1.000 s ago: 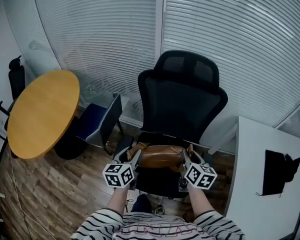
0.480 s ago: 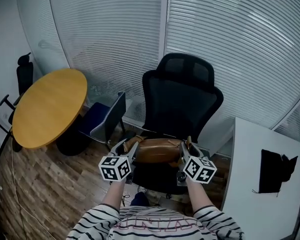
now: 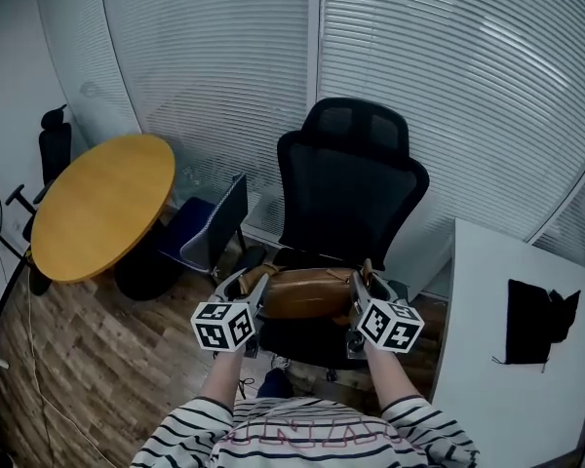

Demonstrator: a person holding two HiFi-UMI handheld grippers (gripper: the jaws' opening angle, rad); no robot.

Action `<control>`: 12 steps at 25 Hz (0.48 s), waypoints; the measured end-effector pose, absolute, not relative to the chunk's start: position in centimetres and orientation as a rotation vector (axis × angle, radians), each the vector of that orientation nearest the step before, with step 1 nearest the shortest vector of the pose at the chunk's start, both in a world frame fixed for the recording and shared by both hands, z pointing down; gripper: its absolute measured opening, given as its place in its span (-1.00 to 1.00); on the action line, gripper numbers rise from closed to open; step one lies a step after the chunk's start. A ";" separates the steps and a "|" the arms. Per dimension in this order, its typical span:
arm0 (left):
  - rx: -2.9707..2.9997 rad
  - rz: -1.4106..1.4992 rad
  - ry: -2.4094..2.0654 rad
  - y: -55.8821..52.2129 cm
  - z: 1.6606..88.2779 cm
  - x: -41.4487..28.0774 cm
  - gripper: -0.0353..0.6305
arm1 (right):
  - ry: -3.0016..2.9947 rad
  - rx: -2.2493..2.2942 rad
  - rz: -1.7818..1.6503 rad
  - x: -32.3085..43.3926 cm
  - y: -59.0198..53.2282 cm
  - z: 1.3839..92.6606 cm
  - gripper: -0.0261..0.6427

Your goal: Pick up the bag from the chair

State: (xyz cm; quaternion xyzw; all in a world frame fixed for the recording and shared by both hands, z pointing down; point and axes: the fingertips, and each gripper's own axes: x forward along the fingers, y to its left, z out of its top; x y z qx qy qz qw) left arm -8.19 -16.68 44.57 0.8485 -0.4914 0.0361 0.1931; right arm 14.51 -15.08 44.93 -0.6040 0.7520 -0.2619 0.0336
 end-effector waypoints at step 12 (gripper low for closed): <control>2.358 0.121 -1.387 -14.3 45.1 -7.7 -0.36 | 2.334 -1.853 -0.825 15.0 -13.0 45.7 -0.53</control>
